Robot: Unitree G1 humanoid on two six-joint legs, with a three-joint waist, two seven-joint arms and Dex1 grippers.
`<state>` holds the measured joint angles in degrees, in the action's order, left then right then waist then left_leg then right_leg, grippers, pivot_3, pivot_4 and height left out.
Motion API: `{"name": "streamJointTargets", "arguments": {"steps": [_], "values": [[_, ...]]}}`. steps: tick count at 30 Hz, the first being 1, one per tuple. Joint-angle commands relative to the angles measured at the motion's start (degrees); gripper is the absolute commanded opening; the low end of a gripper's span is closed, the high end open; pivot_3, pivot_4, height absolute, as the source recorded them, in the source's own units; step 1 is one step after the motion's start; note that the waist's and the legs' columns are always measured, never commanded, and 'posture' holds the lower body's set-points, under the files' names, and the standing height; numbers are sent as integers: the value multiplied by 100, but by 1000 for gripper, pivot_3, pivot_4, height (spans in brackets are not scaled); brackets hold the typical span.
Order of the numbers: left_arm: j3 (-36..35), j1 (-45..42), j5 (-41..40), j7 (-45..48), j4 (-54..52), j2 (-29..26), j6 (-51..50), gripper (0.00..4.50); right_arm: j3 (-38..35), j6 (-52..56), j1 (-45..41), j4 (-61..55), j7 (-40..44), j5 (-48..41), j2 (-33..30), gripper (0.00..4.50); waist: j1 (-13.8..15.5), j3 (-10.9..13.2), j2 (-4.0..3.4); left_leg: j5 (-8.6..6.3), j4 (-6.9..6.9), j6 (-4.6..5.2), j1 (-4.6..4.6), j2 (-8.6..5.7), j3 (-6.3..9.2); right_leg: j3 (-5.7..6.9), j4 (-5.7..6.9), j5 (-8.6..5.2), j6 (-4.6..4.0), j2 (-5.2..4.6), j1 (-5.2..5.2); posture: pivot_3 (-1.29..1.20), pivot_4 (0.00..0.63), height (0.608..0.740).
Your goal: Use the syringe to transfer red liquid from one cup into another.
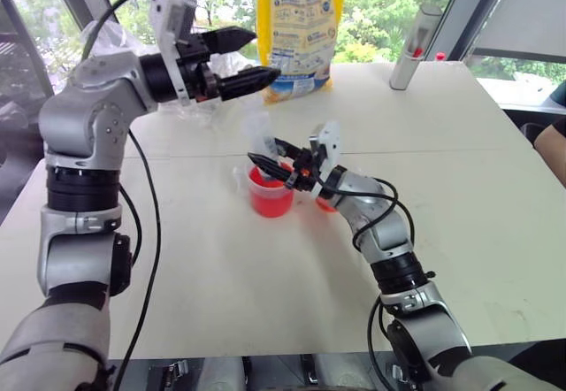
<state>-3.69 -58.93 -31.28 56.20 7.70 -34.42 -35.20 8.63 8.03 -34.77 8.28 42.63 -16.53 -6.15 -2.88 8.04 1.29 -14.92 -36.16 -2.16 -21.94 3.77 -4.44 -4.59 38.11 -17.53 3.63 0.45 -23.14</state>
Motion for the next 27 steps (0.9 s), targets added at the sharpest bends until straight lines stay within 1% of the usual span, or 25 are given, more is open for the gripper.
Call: {"name": "streamJointTargets", "arguments": {"steps": [1,6,9,11,14,20,24,27], "values": [[-409,-35,-136,-86,-170,-188,28,4443,-119,-62,-219,-360,-58,-74,0,1400,-1,0,0,0,0,0,0,0,1,0,0,0,0,0,0,0,150,740],[-927,-68,-494,-280,-161,-352,-234,4443,-177,-16,-237,-433,-112,-94,-55,1400,0,0,0,0,0,0,-1,2,1,1,0,0,0,-2,-1,0,150,740],[-1031,48,-540,-318,-246,-521,-313,4443,-231,87,-264,-615,-179,-151,-95,1400,2,0,0,0,0,0,-2,3,1,1,0,0,0,-4,-1,0,150,740],[-1072,303,-596,-358,-407,-549,-390,4443,-468,344,-358,-979,-361,-345,-178,1400,11,0,-1,0,1,0,-2,3,1,1,0,0,0,-5,-1,0,150,740],[-957,600,-568,-386,-607,-484,-347,4443,-898,759,-521,-1447,-744,-681,-279,1400,29,1,-1,0,0,-1,-2,4,2,1,0,0,0,-10,-1,0,150,740],[-587,789,-501,-328,-730,-162,-219,4443,-1636,1328,-674,-2009,-1280,-1124,-700,1400,48,-1,3,0,0,-1,-11,1,5,0,-7,0,0,-13,-1,0,150,740],[-245,716,-384,-198,-657,104,-58,4443,-1856,1415,-403,-2213,-1365,-1160,-1044,1400,41,-1,3,0,1,-1,-12,-2,4,-2,-8,0,0,-11,-2,0,150,740],[-50,546,-315,-102,-506,309,70,4443,-1819,1283,31,-2291,-1343,-1030,-1190,1400,24,-1,2,0,3,0,-11,-2,3,-4,-11,0,0,-8,-2,0,150,740]]}}
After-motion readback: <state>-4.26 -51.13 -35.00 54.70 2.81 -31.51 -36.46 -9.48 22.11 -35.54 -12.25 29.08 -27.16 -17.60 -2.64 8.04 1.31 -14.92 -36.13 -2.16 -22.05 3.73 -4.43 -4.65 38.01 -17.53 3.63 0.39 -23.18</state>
